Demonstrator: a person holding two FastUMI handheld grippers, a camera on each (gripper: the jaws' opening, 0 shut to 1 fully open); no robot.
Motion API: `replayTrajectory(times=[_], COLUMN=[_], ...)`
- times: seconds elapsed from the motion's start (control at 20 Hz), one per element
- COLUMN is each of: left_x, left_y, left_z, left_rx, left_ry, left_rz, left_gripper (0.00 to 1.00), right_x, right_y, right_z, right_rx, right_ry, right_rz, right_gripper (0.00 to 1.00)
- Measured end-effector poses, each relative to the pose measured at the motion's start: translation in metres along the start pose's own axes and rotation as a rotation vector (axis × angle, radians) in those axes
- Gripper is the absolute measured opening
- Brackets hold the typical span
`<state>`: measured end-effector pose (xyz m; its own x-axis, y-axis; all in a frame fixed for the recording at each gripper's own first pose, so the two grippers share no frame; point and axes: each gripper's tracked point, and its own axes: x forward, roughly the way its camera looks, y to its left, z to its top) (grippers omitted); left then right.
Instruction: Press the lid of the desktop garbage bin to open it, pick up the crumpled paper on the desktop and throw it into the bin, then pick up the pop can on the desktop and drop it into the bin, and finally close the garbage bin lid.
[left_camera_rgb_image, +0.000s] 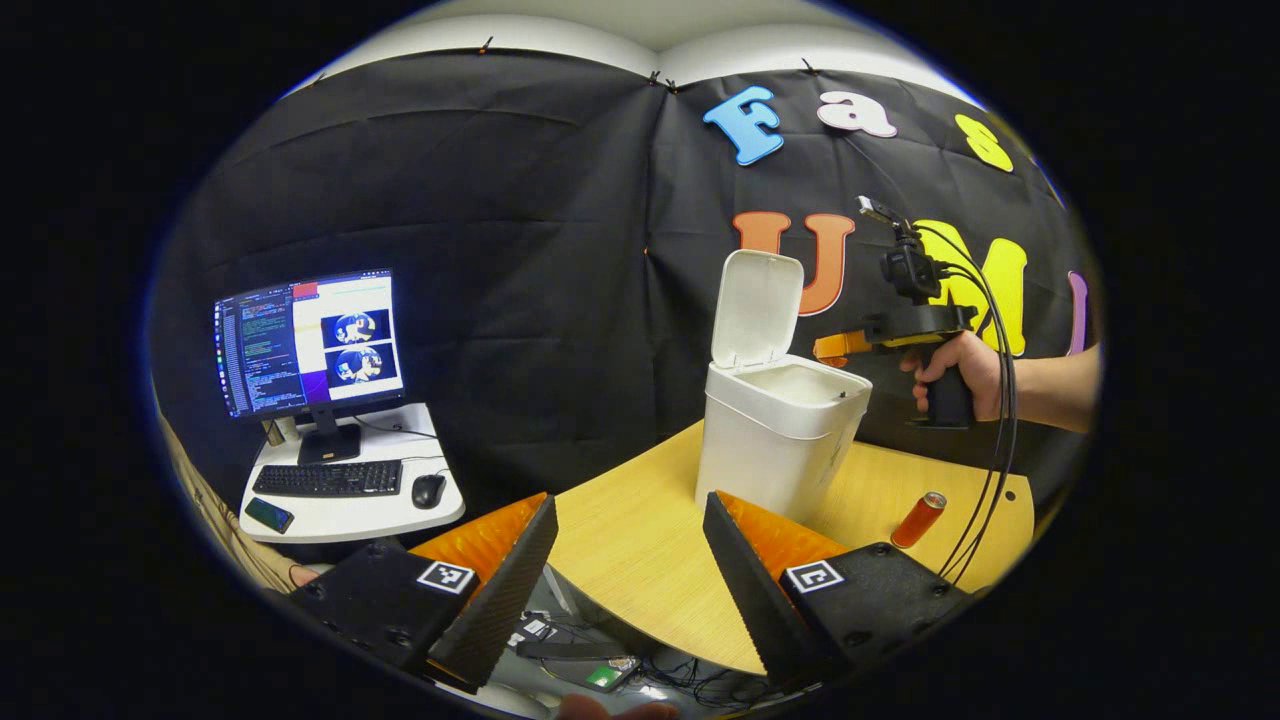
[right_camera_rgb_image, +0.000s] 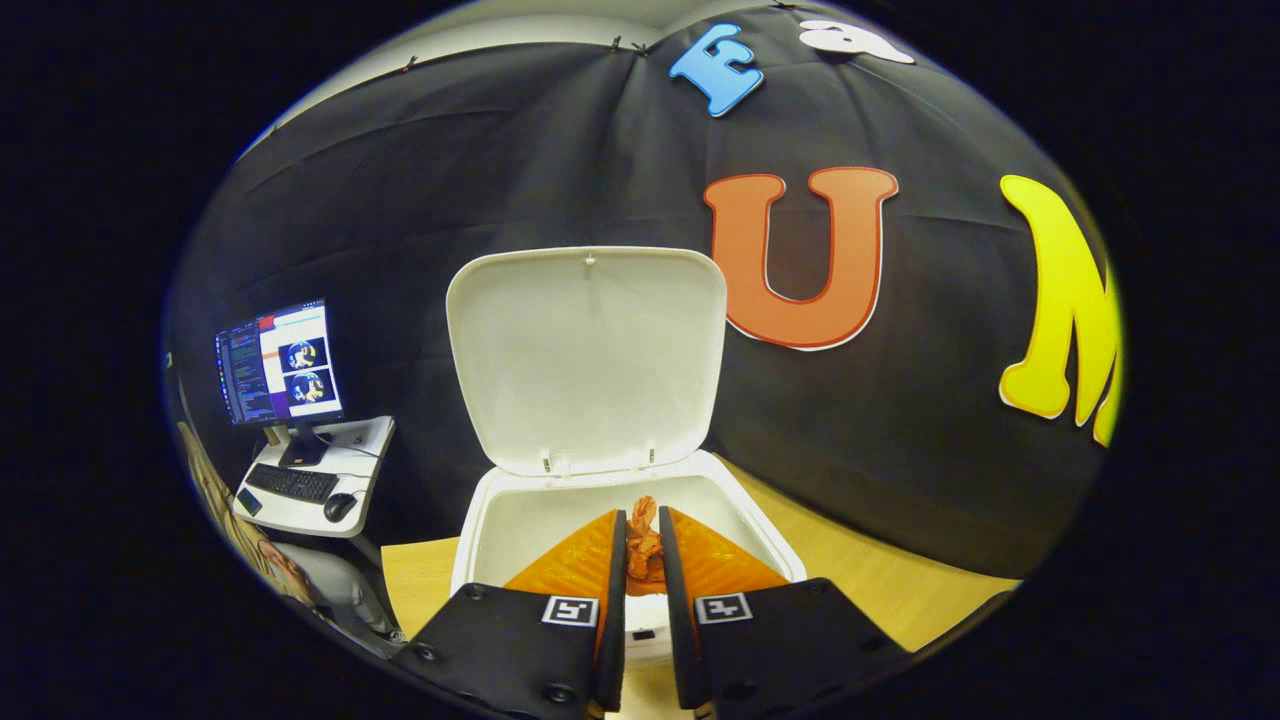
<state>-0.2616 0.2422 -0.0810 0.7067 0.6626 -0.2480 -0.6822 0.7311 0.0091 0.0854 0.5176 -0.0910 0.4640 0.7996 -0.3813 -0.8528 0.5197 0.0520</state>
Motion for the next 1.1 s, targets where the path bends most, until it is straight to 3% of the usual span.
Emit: replayTrajectory(times=[0.1, 0.3, 0.4, 0.6, 0.7, 0.9, 1.0, 1.1], left_x=[0.0, -0.002, -0.002, -0.001, 0.001, 0.007, 0.013, 0.016], left_y=[0.0, -0.005, -0.007, -0.018, -0.027, -0.053, -0.072, -0.093], left_z=[0.0, 0.003, 0.004, 0.009, 0.012, 0.018, 0.018, 0.015], left_rx=[0.007, 0.018, 0.027, 0.046, 0.058, 0.063, 0.071, 0.099], left_ry=[-0.008, -0.021, -0.03, -0.047, -0.058, -0.086, -0.09, -0.09], left_rz=[0.0, -0.008, -0.021, -0.056, -0.083, -0.155, -0.209, -0.265], left_gripper=[0.97, 0.97, 0.97, 0.97, 0.97, 0.97, 0.96, 0.96], right_x=[0.001, -0.001, 0.0, -0.01, -0.022, -0.063, -0.092, -0.12], right_y=[-0.001, -0.003, -0.004, -0.002, -0.006, -0.026, -0.041, -0.062], right_z=[0.0, -0.002, -0.006, -0.001, 0.003, 0.021, 0.022, 0.013], right_rx=[0.005, 0.025, 0.023, 0.036, 0.036, 0.038, 0.046, 0.05], right_ry=[-0.001, -0.002, 0.009, -0.003, -0.022, -0.084, -0.117, -0.132], right_rz=[-0.011, -0.022, -0.027, -0.021, -0.026, -0.077, -0.112, -0.165], right_gripper=[0.27, 0.29, 0.41, 0.47, 0.64, 0.65, 0.78, 0.83])
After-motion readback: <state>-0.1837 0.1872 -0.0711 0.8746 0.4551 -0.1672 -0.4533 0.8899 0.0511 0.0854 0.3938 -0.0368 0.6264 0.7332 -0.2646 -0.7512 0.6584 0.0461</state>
